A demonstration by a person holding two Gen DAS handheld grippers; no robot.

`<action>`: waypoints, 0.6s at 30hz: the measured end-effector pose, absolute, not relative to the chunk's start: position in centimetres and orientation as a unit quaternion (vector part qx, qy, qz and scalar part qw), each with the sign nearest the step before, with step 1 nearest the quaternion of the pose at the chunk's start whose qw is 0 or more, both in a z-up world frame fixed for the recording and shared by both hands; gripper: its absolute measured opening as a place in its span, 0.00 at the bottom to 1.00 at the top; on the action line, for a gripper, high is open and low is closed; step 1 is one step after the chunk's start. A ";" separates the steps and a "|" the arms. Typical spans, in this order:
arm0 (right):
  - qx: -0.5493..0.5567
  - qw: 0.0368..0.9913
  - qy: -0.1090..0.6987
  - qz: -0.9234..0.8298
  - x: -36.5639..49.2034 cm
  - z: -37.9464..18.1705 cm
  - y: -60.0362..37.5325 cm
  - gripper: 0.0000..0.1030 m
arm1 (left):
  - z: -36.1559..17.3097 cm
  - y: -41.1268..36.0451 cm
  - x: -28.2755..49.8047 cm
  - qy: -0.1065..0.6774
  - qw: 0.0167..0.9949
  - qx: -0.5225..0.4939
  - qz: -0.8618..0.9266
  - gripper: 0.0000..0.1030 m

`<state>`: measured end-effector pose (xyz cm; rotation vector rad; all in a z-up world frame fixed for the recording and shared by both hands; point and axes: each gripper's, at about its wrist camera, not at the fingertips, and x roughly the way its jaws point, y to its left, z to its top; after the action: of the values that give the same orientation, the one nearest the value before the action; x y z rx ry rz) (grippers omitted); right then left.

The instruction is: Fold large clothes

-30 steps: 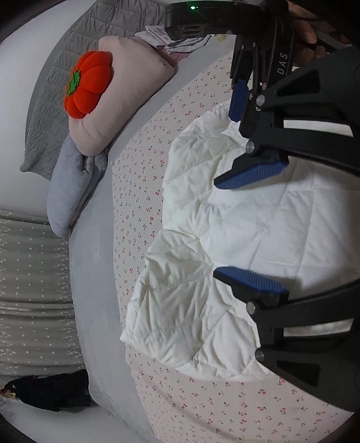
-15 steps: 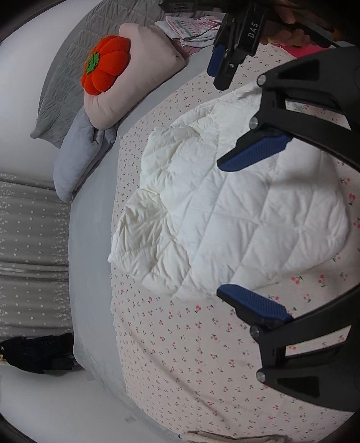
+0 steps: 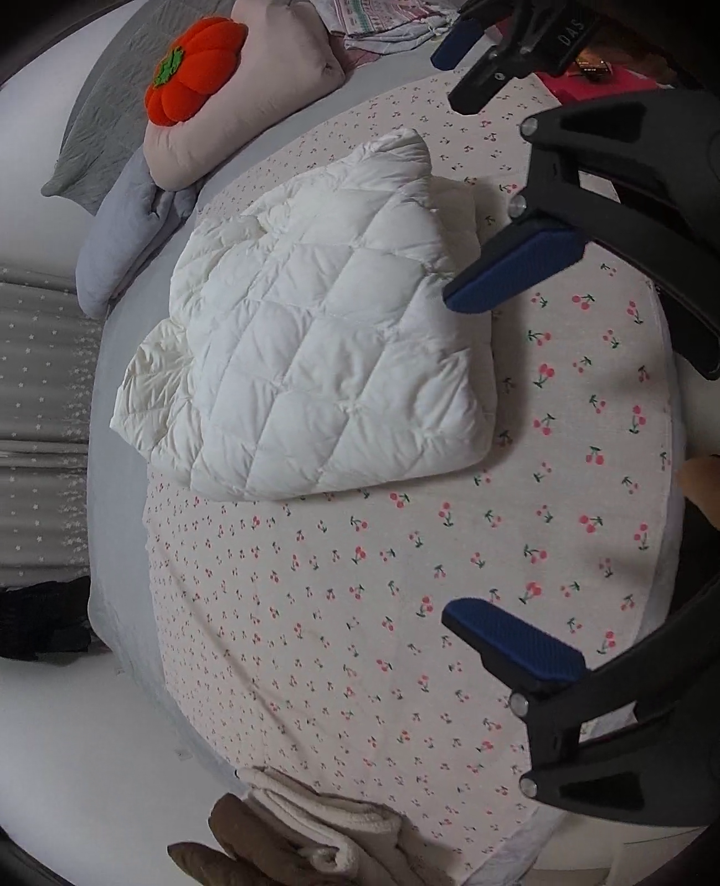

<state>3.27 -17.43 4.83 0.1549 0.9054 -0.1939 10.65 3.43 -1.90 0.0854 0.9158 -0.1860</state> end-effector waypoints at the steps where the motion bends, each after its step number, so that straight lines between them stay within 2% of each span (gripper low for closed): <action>1: 0.067 0.890 0.440 -0.098 3.0 4.7 -17.1 0.86 | -2.0 3.4 10.0 0.438 0.894 0.046 -0.079 0.99; 9: 0.007 0.890 0.439 -0.126 1.7 4.6 -14.9 0.87 | -2.9 3.2 7.2 0.446 0.890 0.073 -0.056 0.99; 18: -0.011 0.893 0.434 -0.117 1.8 4.7 -13.9 0.87 | -3.0 2.9 6.4 0.447 0.890 0.070 -0.059 0.99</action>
<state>1.82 -13.92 4.71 -0.0238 0.9013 -0.2434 6.39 2.91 -3.01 0.1449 0.9280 -0.1227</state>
